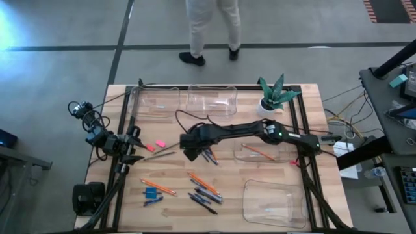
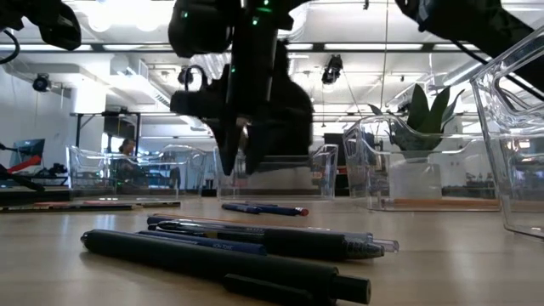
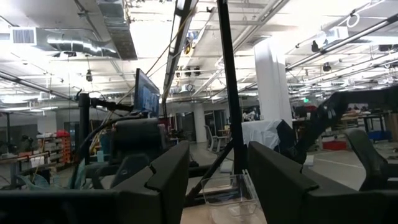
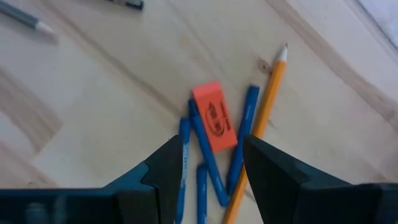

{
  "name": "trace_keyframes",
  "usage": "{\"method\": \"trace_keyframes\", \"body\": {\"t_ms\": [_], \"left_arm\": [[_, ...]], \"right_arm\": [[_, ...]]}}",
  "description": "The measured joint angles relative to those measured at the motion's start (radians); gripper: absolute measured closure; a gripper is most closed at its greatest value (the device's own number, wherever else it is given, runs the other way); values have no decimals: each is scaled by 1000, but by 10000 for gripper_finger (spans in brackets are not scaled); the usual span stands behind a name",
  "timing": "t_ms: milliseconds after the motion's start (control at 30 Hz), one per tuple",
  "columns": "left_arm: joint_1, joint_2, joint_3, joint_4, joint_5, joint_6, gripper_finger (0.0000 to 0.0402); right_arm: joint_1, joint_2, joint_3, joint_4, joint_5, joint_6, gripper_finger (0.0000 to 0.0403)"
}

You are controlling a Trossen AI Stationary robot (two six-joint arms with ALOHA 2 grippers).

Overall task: Sort crayons/erasers/pens/pencils in bins
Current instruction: Put the blue crayon into the top right transparent bin

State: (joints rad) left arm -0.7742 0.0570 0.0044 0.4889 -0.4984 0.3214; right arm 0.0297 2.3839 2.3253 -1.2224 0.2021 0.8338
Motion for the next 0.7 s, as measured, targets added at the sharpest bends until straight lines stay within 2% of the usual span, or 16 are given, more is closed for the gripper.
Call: {"method": "trace_keyframes", "body": {"t_ms": [367, 700], "left_arm": [[0, 0, 0, 0, 0, 0, 249], [0, 0, 0, 0, 0, 0, 249]], "right_arm": [[-41, 10, -15, -26, 0, -17, 245], [-54, 9, -58, -14, -2, -16, 275]]}}
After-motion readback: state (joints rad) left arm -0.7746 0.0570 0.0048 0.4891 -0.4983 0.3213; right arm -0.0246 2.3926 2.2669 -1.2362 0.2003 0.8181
